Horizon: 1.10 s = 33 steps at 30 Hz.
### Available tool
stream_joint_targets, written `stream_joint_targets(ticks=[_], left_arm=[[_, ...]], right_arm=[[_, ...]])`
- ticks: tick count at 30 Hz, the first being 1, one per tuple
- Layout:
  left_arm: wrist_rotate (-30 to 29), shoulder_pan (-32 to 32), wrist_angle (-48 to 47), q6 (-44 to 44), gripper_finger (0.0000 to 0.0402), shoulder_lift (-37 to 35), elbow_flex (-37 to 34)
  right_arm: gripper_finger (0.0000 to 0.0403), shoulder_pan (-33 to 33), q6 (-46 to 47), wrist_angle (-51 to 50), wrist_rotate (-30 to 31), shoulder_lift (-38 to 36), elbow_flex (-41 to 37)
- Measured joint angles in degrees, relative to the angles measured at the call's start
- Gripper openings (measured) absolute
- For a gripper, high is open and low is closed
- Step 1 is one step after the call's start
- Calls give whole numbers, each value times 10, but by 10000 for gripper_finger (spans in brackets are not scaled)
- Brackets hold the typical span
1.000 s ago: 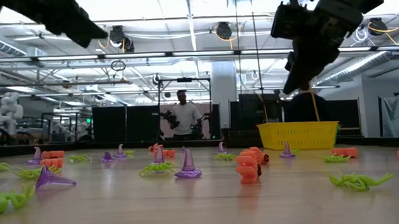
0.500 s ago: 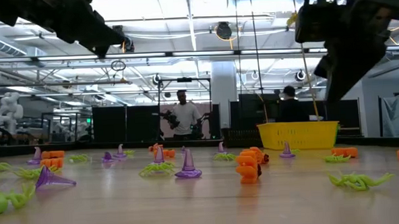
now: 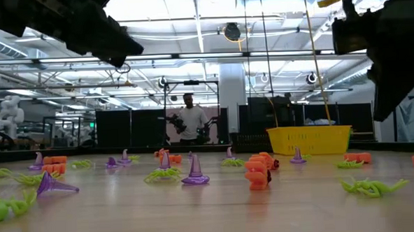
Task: Sort Halloween decoration
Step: Put the orange skeleton toy into the green basket
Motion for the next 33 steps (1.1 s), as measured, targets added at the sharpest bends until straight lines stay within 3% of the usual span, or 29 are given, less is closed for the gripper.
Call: stream_joint_targets(ticks=[10,22,33], left_arm=[[-28,0,10,19,0,31,0],[-28,2,30,59,0,31,0],[-28,3,44,90,0,31,0]], right_arm=[[183,24,93,14,92,34,0],[181,6,201,61,73,119,0],[176,6,203,76,77,160,1]])
